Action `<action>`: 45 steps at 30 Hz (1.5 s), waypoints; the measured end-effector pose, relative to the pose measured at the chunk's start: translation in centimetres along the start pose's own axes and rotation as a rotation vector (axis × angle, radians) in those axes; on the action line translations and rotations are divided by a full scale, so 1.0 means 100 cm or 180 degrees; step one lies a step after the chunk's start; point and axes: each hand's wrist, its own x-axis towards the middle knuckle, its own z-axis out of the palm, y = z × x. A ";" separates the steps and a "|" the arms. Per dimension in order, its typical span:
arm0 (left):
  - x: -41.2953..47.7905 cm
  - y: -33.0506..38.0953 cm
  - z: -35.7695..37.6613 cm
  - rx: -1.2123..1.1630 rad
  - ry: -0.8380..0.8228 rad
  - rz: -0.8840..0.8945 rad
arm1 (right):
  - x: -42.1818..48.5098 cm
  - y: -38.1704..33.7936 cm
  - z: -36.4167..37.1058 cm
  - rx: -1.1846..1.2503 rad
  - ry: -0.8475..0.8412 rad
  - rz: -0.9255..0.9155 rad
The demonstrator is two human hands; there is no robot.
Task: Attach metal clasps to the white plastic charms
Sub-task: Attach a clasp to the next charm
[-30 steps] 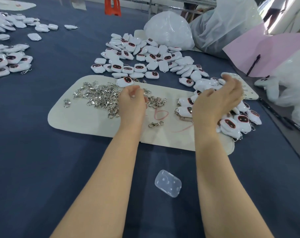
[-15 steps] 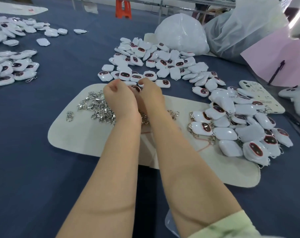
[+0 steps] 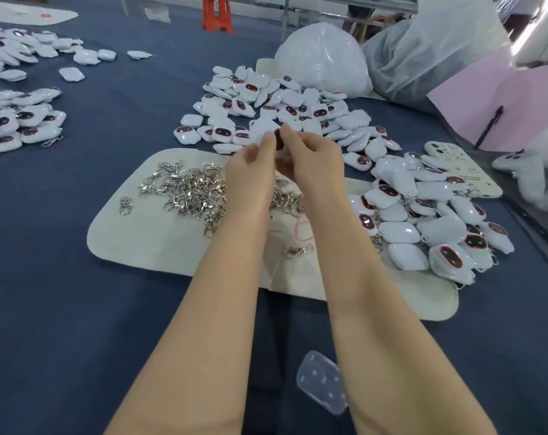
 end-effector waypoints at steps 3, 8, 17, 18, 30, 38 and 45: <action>-0.011 -0.006 0.000 0.0050 -0.0080 0.0088 | -0.021 0.004 -0.013 -0.0967 -0.0107 -0.0280; -0.026 -0.023 -0.012 0.0009 0.0137 0.0121 | -0.040 0.026 -0.029 -0.2609 -0.0303 -0.0433; -0.029 -0.026 -0.028 0.0070 0.0238 0.0576 | -0.040 0.048 -0.020 -0.3218 -0.0460 -0.0807; -0.031 -0.027 -0.028 -0.0059 0.0183 0.0474 | -0.040 0.049 -0.018 -0.3196 -0.0388 -0.0796; -0.027 -0.023 -0.026 0.0157 -0.0094 0.0127 | -0.035 0.025 -0.034 0.1128 0.0550 0.0310; -0.032 -0.024 -0.023 0.1257 -0.0309 0.0824 | -0.039 0.023 -0.035 -0.0054 0.0342 -0.0331; -0.030 -0.025 -0.023 0.1327 -0.0276 0.0870 | -0.045 0.025 -0.026 -0.0976 0.0049 -0.1016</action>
